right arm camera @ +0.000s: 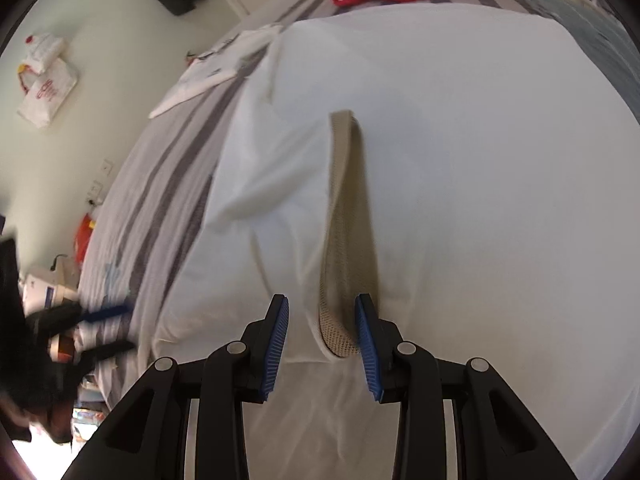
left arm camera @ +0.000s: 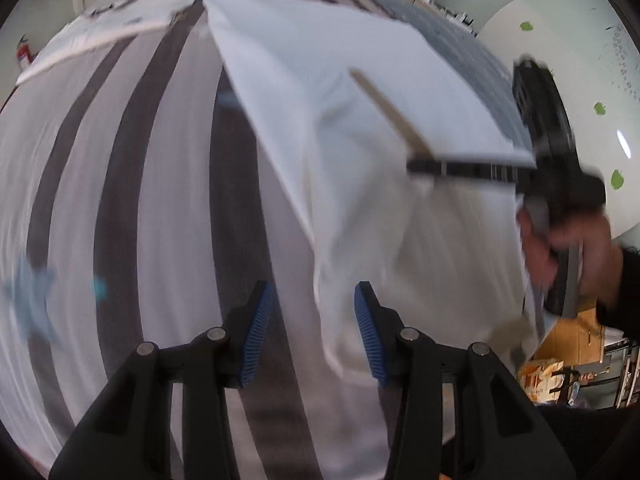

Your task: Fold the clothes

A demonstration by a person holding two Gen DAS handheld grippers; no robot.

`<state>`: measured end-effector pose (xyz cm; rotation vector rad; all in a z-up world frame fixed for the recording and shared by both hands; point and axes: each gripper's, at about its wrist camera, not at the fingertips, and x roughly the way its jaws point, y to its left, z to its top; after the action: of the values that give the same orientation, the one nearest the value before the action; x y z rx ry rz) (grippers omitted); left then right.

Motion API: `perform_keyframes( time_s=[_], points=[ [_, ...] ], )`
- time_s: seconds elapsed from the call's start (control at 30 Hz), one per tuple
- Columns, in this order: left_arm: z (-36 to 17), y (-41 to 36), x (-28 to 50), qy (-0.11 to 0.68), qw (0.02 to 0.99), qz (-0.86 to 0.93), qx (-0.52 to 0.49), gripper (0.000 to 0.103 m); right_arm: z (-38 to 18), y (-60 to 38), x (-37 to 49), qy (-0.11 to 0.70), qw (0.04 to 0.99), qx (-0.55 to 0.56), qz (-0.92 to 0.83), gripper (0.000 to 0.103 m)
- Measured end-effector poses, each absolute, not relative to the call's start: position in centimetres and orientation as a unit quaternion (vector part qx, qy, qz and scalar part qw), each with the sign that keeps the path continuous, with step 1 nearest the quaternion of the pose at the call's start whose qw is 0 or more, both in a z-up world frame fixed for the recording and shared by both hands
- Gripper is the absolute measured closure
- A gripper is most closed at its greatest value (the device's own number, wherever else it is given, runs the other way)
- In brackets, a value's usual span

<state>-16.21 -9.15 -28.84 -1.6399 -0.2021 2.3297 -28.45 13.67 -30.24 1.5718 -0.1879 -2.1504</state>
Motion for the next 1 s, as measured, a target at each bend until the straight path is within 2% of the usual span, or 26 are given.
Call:
perform_keyframes(
  time_s=[0.17, 0.2, 0.23, 0.3, 0.33, 0.5, 0.67, 0.83, 1.0],
  points=[
    [-30.1, -8.0, -14.7, -0.061, 0.129, 0.815, -0.561, 0.063, -30.6, 14.2, -28.6, -0.073, 0.235, 0.576, -0.780, 0.073],
    [-30.3, -7.9, -14.6, -0.062, 0.127, 0.817, -0.559, 0.063, -30.5, 14.3, -28.6, -0.070, 0.234, 0.577, -0.779, 0.076],
    [-30.5, -7.6, -14.8, -0.056, 0.124, 0.820, -0.556, 0.064, -30.5, 14.4, -28.5, -0.068, 0.233, 0.579, -0.778, 0.083],
    [-30.7, -7.1, -14.9, -0.039, 0.118, 0.826, -0.549, 0.080, -30.5, 14.6, -28.6, -0.070, 0.233, 0.581, -0.776, 0.086],
    [-30.7, -7.1, -14.9, -0.037, 0.112, 0.827, -0.549, 0.101, -30.5, 14.9, -28.6, -0.075, 0.233, 0.582, -0.775, 0.087],
    [-29.6, -8.2, -13.6, -0.041, 0.080, 0.836, -0.542, 0.102, -29.1, 15.5, -28.6, -0.079, 0.239, 0.580, -0.774, 0.100],
    [-29.3, -9.5, -11.7, -0.042, 0.067, 0.835, -0.545, 0.102, -27.0, 16.4, -28.1, -0.100, 0.239, 0.578, -0.774, 0.100],
    [-32.2, -8.4, -13.0, -0.041, 0.063, 0.818, -0.571, 0.101, -29.4, 15.5, -27.8, -0.066, 0.229, 0.606, -0.759, 0.100],
    [-32.0, -8.9, -12.8, -0.065, 0.063, 0.812, -0.577, 0.099, -30.0, 15.3, -27.7, -0.055, 0.224, 0.613, -0.755, 0.099]
  ],
)
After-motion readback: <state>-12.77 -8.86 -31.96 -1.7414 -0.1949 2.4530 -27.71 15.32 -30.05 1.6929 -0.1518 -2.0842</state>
